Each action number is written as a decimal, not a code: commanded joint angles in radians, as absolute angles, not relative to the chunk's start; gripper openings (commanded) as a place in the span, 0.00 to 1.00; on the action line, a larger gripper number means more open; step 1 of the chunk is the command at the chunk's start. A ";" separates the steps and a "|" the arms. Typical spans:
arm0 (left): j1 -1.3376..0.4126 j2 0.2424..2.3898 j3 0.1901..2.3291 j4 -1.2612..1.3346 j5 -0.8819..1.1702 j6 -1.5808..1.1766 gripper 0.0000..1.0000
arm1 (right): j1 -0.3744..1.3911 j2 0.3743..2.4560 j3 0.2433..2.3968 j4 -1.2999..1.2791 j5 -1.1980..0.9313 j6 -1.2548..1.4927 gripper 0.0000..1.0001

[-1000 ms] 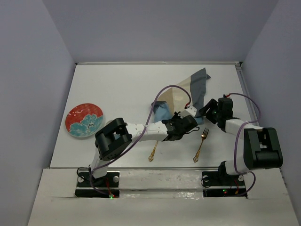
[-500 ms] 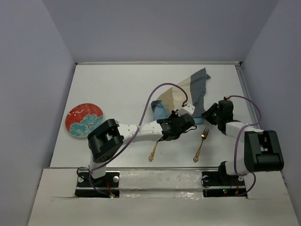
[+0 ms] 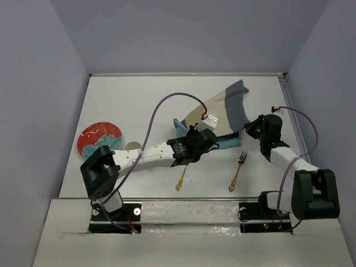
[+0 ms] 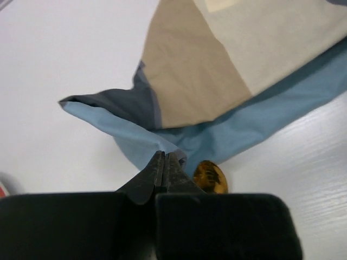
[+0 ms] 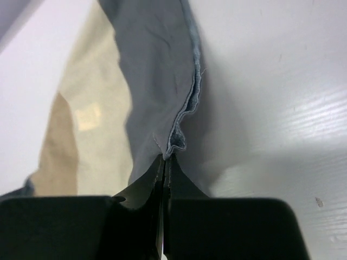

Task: Set the dinner table for one person

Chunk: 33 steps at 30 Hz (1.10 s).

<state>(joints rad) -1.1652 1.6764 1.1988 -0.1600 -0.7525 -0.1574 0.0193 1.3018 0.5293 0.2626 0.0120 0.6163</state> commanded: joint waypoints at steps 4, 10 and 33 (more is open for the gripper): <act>-0.999 1.419 1.161 -0.075 -0.718 -0.124 0.00 | 0.017 1.098 0.730 0.281 0.089 0.526 0.00; -0.846 1.303 1.137 -0.035 -0.523 -0.127 0.00 | 0.017 1.043 0.860 0.203 0.075 0.491 0.00; -0.706 1.617 1.143 -0.097 -0.215 -0.364 0.48 | -0.003 1.112 0.899 0.158 0.052 0.457 0.00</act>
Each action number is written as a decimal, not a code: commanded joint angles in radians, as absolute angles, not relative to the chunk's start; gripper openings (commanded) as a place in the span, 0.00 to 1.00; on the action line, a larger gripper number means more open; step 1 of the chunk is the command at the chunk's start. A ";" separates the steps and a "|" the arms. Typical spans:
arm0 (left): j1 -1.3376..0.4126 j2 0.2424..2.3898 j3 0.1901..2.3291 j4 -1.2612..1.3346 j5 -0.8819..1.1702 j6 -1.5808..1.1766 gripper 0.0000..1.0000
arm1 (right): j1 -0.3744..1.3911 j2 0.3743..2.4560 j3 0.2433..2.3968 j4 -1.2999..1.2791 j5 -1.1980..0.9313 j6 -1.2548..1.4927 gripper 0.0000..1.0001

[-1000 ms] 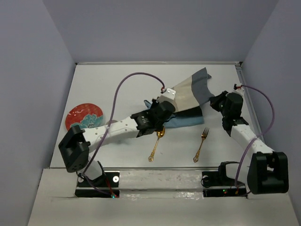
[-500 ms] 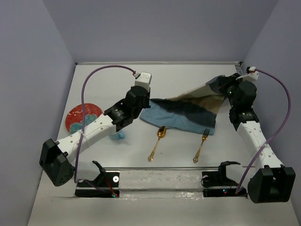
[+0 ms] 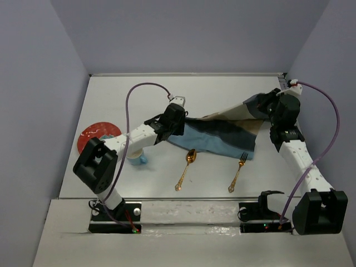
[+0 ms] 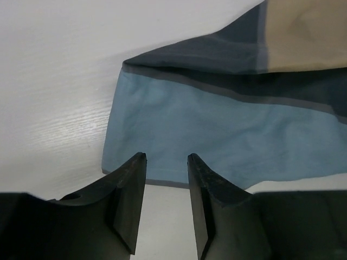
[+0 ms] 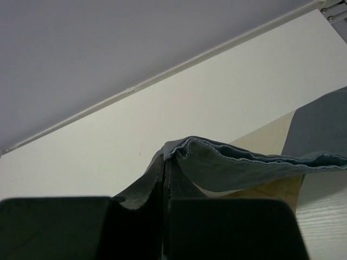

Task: Set the dinner table for one person

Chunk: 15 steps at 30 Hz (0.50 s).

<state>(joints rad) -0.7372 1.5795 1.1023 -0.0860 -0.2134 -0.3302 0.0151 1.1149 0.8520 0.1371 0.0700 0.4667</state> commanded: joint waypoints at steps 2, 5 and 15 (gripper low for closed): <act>-0.677 1.660 1.155 -0.113 -0.218 -0.361 0.53 | -0.012 1.120 0.907 0.158 0.037 0.462 0.00; -0.666 1.683 1.157 -0.129 -0.218 -0.345 0.63 | -0.012 1.121 0.914 0.155 0.028 0.457 0.00; -0.584 1.764 1.154 -0.141 -0.065 -0.276 0.71 | -0.021 1.144 0.925 0.153 -0.021 0.466 0.00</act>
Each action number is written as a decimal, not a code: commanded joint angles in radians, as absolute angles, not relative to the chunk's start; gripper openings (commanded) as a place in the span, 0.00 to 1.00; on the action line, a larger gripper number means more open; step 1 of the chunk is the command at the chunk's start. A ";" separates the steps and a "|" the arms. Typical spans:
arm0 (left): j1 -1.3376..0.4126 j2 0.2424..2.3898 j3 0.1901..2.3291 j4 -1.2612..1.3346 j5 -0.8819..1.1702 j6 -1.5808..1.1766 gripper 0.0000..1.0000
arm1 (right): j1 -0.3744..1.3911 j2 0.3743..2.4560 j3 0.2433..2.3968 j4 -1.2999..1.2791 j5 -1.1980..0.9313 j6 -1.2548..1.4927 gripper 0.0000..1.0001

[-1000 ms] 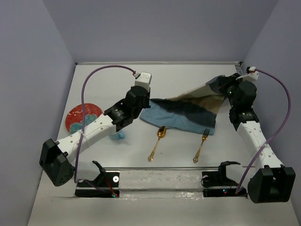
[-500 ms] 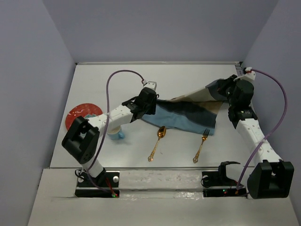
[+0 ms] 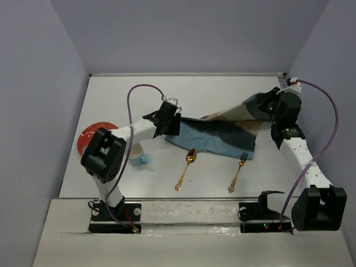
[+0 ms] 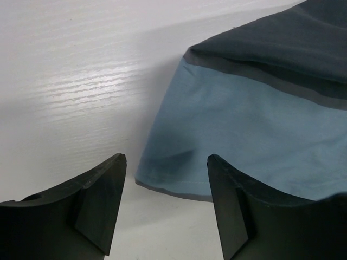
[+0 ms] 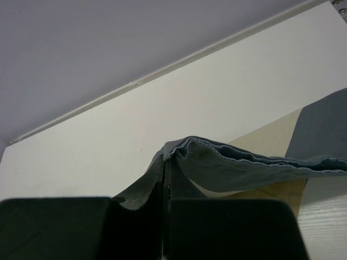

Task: Set the dinner table for one person

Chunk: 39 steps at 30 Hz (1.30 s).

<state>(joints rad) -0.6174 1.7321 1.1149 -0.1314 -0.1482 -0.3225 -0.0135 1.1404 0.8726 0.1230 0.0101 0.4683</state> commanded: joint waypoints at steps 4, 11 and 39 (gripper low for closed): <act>-0.583 1.778 1.152 -0.141 -0.057 -0.271 0.66 | -0.021 1.146 0.923 0.160 -0.044 0.466 0.00; -0.554 1.819 1.141 -0.137 -0.017 -0.281 0.59 | -0.021 1.155 0.917 0.169 -0.063 0.477 0.00; -0.572 1.499 1.363 -0.120 -0.164 -0.264 0.00 | -0.021 1.089 1.095 0.140 -0.074 0.459 0.00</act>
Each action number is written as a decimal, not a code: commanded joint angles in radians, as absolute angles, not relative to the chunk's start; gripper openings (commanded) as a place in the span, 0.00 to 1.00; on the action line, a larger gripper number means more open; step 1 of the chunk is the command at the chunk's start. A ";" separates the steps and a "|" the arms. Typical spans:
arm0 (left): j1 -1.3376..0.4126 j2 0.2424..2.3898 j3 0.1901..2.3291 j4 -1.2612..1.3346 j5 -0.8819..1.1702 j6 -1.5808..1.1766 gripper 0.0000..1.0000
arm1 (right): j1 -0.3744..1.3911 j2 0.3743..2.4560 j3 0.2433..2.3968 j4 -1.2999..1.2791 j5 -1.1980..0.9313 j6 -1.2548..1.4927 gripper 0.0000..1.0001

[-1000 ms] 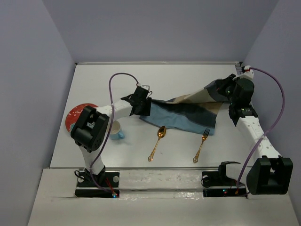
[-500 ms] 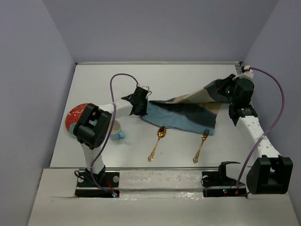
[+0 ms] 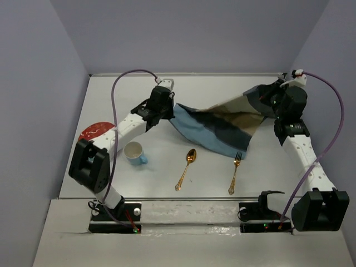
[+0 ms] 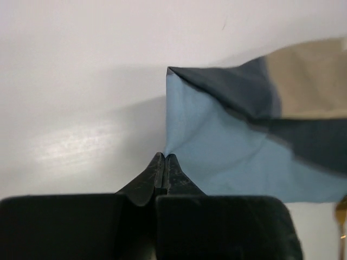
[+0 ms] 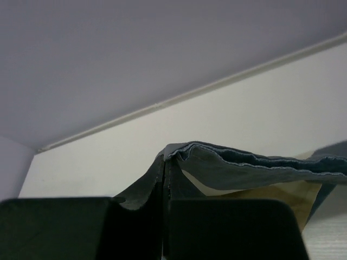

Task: Set the dinner table for one person

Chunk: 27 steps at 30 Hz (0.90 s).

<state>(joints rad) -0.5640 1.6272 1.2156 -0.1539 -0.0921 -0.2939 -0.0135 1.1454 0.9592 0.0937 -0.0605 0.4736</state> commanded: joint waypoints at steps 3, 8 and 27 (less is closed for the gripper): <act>-0.568 1.522 1.501 -0.155 -0.224 -0.210 0.00 | -0.021 1.121 1.173 0.141 -0.080 0.453 0.00; -0.502 1.746 1.855 -0.262 -0.262 -0.144 0.00 | -0.021 1.337 1.426 0.146 -0.113 0.451 0.00; -0.330 2.088 2.892 -0.632 -0.268 -0.130 0.00 | -0.021 1.464 1.509 0.339 -0.295 0.434 0.00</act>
<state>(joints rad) -0.3233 2.1353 2.8685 -0.5690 -0.2813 -0.1532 -0.0135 1.5482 1.6253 0.2581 -0.2756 0.4446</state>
